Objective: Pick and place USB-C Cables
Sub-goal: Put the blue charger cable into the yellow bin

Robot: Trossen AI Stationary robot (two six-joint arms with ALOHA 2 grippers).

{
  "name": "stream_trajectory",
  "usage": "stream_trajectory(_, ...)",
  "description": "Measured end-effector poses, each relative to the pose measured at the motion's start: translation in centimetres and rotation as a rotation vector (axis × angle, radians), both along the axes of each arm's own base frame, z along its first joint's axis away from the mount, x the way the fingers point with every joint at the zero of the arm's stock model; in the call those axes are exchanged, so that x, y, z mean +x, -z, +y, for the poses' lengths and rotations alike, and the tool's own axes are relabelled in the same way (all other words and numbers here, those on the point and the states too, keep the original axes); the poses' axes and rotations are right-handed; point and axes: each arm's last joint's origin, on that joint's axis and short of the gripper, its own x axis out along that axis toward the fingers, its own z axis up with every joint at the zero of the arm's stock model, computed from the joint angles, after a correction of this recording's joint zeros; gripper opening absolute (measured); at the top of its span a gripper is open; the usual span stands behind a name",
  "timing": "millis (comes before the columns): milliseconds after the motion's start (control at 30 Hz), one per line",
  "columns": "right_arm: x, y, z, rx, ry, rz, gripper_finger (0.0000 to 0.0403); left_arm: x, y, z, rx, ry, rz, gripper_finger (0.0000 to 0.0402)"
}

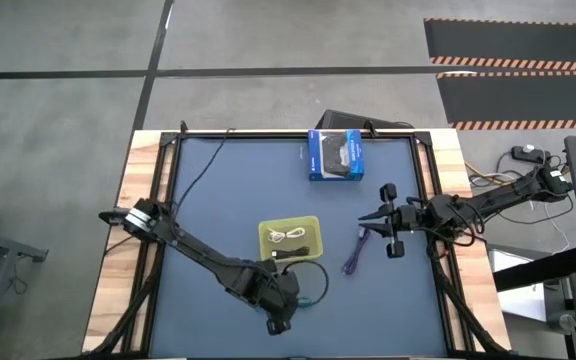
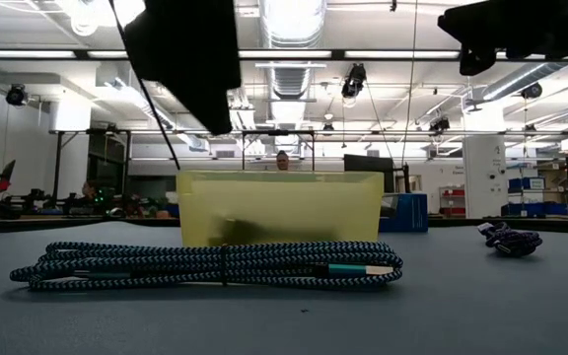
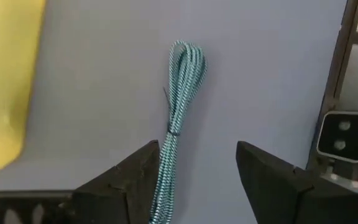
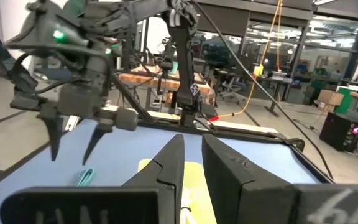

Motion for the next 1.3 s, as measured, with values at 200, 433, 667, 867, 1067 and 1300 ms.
stream_trajectory(200,0.0,0.0,0.0,-0.002,0.001,-0.002,0.0047,-0.1,1.6,0.0,0.029,0.001,0.039,0.0170)
stream_trajectory(433,0.0,0.0,0.0,-0.001,0.001,-0.002,0.0047,0.8,5.2,-0.6,0.082,0.045,0.103,0.0164)
stream_trajectory(667,0.0,0.0,0.0,0.004,0.001,-0.001,0.0047,0.9,6.2,-0.7,0.103,0.015,0.114,0.0164)
stream_trajectory(867,0.0,0.0,0.0,0.011,0.000,-0.001,0.0047,0.9,6.3,-0.7,0.130,0.004,0.100,0.0164)
stream_trajectory(1067,0.0,0.0,0.0,0.019,-0.001,0.001,0.0047,0.9,7.0,-0.9,0.131,-0.009,0.111,0.0164)
stream_trajectory(1300,0.0,0.0,0.0,0.026,-0.002,0.006,0.0047,0.8,7.1,-1.2,0.124,-0.009,0.109,0.0164)
